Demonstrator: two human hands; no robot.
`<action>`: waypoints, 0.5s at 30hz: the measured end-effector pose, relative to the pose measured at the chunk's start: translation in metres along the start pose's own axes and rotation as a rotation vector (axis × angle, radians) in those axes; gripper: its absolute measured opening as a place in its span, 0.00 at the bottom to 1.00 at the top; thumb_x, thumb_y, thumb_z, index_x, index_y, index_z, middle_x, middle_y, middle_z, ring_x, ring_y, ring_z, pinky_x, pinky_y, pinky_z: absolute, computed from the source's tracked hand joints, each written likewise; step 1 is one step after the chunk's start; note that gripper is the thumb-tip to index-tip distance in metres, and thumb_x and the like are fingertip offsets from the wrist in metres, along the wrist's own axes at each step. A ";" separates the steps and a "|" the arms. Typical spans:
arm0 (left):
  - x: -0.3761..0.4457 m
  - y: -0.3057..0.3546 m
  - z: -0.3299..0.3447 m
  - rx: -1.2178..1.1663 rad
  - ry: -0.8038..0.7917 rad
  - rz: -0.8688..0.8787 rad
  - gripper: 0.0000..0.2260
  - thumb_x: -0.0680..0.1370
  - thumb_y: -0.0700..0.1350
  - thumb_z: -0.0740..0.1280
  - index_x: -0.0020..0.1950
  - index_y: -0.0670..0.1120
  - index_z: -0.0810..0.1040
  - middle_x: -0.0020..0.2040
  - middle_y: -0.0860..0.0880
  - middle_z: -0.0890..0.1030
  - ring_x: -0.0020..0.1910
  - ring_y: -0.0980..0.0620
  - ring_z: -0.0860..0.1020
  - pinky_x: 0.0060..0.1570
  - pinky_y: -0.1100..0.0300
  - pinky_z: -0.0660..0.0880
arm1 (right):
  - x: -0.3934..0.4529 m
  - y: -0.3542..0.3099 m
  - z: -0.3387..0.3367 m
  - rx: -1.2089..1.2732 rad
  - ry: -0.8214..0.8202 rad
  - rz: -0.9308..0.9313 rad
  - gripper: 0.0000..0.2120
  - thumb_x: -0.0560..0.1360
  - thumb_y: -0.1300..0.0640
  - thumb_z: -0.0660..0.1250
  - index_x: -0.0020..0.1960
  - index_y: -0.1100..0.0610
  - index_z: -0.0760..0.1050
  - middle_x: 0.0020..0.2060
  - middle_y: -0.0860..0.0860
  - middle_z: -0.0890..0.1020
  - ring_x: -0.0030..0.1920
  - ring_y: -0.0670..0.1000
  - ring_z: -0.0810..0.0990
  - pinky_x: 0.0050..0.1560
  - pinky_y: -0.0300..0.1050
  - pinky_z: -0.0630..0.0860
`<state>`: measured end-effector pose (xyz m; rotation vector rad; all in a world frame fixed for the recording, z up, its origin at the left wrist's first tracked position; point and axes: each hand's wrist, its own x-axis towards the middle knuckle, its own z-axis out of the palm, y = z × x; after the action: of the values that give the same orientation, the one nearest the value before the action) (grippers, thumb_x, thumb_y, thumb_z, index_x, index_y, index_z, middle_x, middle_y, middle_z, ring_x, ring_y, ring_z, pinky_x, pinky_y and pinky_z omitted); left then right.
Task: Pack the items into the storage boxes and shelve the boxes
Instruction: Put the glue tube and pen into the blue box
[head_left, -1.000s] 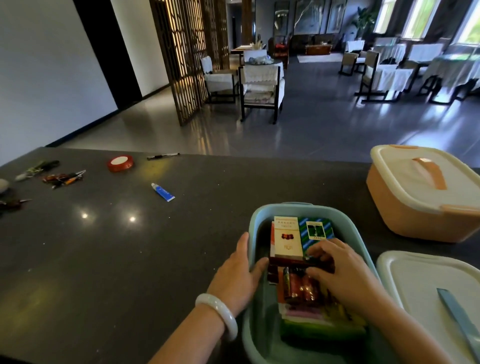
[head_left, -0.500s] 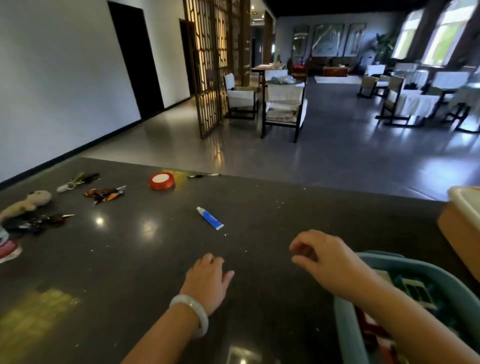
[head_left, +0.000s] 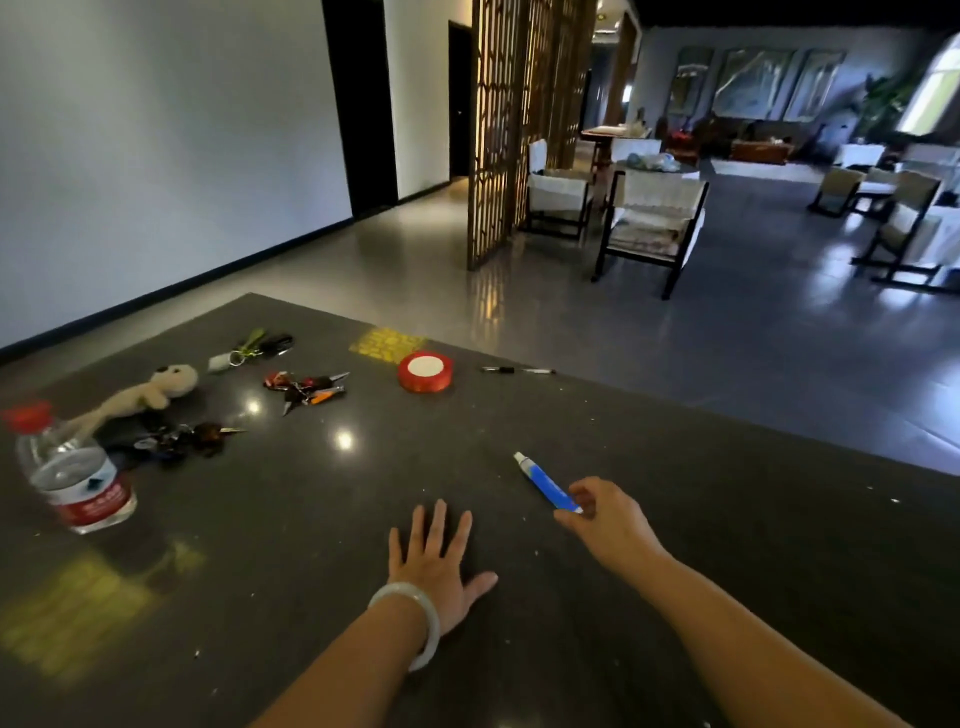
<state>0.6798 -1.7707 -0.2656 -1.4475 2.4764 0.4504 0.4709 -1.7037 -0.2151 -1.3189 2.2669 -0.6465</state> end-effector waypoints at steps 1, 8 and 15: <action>0.002 -0.002 0.005 0.012 0.015 0.009 0.36 0.77 0.69 0.49 0.76 0.58 0.34 0.77 0.49 0.31 0.74 0.44 0.31 0.73 0.39 0.37 | 0.011 0.001 0.004 -0.030 0.023 0.016 0.23 0.73 0.48 0.71 0.65 0.53 0.71 0.57 0.51 0.76 0.55 0.48 0.76 0.55 0.42 0.74; 0.008 -0.004 0.015 -0.008 0.036 0.017 0.36 0.75 0.71 0.45 0.75 0.59 0.31 0.76 0.51 0.29 0.73 0.45 0.28 0.72 0.39 0.34 | 0.066 0.003 0.041 -0.307 0.075 -0.007 0.29 0.72 0.39 0.67 0.68 0.51 0.67 0.62 0.52 0.68 0.61 0.52 0.68 0.64 0.47 0.68; 0.031 0.001 0.001 -0.015 0.045 0.046 0.35 0.76 0.69 0.50 0.77 0.58 0.40 0.78 0.51 0.37 0.76 0.47 0.35 0.72 0.45 0.34 | 0.082 0.031 0.034 -0.251 0.285 -0.081 0.14 0.77 0.49 0.63 0.61 0.50 0.69 0.54 0.46 0.70 0.51 0.42 0.68 0.59 0.41 0.71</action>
<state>0.6640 -1.7948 -0.2774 -1.4238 2.5514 0.4505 0.4327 -1.7681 -0.2711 -1.5259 2.6045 -0.6266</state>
